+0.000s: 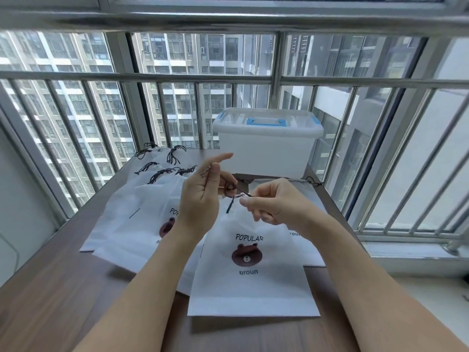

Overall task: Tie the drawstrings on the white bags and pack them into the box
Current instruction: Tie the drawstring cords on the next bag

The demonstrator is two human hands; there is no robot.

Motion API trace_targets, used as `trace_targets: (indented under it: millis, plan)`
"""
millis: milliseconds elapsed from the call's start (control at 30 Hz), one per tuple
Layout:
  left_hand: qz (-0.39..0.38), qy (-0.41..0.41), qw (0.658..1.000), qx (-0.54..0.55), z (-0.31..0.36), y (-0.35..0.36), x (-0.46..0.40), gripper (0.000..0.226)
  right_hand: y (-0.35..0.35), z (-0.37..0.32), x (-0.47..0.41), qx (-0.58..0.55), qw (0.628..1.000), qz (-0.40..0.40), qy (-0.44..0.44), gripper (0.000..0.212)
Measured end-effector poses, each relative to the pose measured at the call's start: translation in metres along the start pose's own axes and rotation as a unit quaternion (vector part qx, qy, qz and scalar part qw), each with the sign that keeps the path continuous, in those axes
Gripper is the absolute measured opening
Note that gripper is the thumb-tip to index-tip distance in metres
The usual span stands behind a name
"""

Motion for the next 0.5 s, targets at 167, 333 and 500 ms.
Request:
trace_targets:
  millis: [167,333,500]
  plan:
    - [-0.001,-0.013,0.996,0.085,0.002,0.01,0.004,0.034,0.006,0.012,-0.006,-0.111,0.992,-0.005,0.054,0.064]
    - [-0.044,-0.028,0.99,0.133,0.001,0.027,0.01,0.037,0.012,0.024,-0.007,-0.281,0.954,0.009,0.105,0.035]
    - [-0.055,-0.03,0.99,0.13,0.001,0.033,0.012,0.038,0.009,0.023,-0.01,-0.401,0.911,0.041,0.084,0.022]
Point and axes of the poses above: each hand's wrist, its own x-axis away from the middle knuckle, its own y-axis out of the palm, z = x × y, the point moved 10 cm from there along -x, towards the middle knuckle, and after that the axes turned 3 degrees about -y, right-handed, at the moved point
